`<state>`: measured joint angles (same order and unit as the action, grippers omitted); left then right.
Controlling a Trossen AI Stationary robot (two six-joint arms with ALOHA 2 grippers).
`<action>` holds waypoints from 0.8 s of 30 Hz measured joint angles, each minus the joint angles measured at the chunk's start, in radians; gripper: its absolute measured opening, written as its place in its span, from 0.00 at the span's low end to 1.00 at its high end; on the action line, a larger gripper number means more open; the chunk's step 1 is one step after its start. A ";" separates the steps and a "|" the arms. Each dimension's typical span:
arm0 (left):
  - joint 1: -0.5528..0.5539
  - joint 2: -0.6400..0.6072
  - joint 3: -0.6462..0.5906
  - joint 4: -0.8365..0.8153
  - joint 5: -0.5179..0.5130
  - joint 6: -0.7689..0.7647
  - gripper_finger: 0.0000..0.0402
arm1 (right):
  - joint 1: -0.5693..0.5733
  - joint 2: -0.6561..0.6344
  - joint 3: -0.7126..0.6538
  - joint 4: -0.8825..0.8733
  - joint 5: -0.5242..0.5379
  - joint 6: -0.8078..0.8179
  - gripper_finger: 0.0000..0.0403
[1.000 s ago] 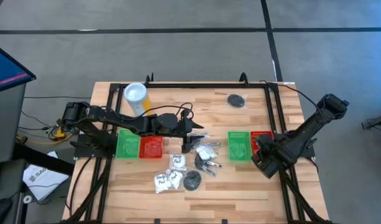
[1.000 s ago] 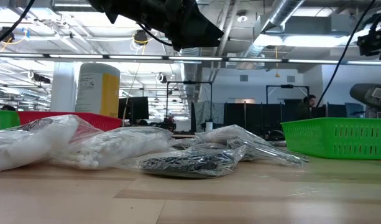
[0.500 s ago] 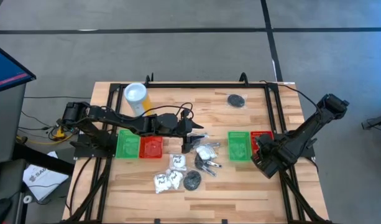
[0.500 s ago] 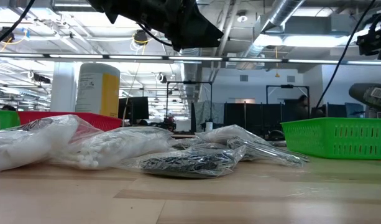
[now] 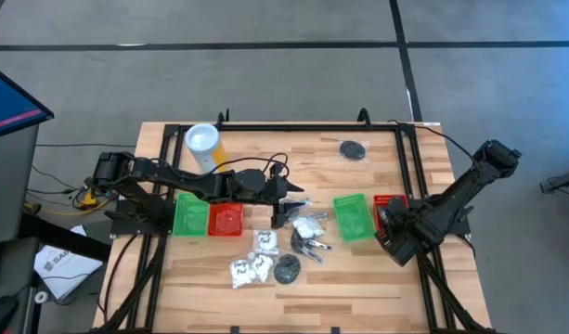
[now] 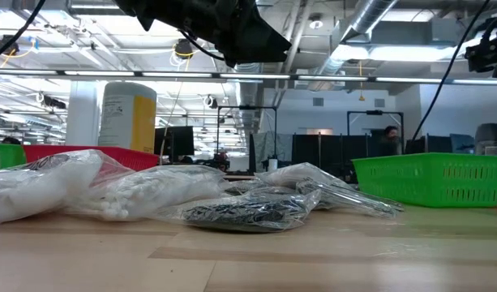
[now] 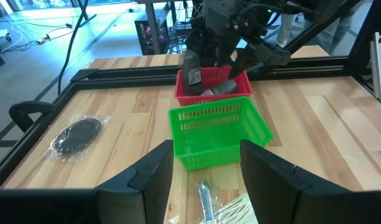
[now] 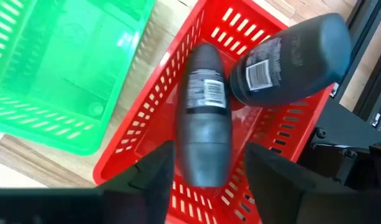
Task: Pick & Place Travel size toiletries
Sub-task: Put the white cotton pack into the right green bin
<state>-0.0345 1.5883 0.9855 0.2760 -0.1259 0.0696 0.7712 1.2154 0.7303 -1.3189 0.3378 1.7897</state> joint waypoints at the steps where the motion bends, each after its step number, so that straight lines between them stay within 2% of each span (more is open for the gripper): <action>1: 0.000 0.000 0.000 0.000 0.000 0.000 0.44 | 0.000 0.000 0.000 0.000 0.000 0.000 0.39; 6: 0.000 0.000 0.000 -0.013 0.000 0.000 0.44 | 0.000 0.000 0.001 -0.001 0.005 -0.009 0.29; 11: 0.000 0.000 0.000 -0.055 0.003 -0.013 0.44 | 0.000 0.000 0.020 -0.018 0.028 -0.019 0.25; 18: -0.009 0.000 0.001 -0.162 0.067 -0.034 0.44 | 0.000 0.000 0.126 -0.013 0.228 -0.132 0.24; 24: -0.051 0.012 0.001 -0.202 0.072 -0.009 0.44 | -0.015 0.000 0.159 0.046 0.373 -0.274 0.24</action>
<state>-0.0854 1.6005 0.9863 0.0739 -0.0544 0.0609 0.7560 1.2152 0.8898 -1.2733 0.7108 1.5152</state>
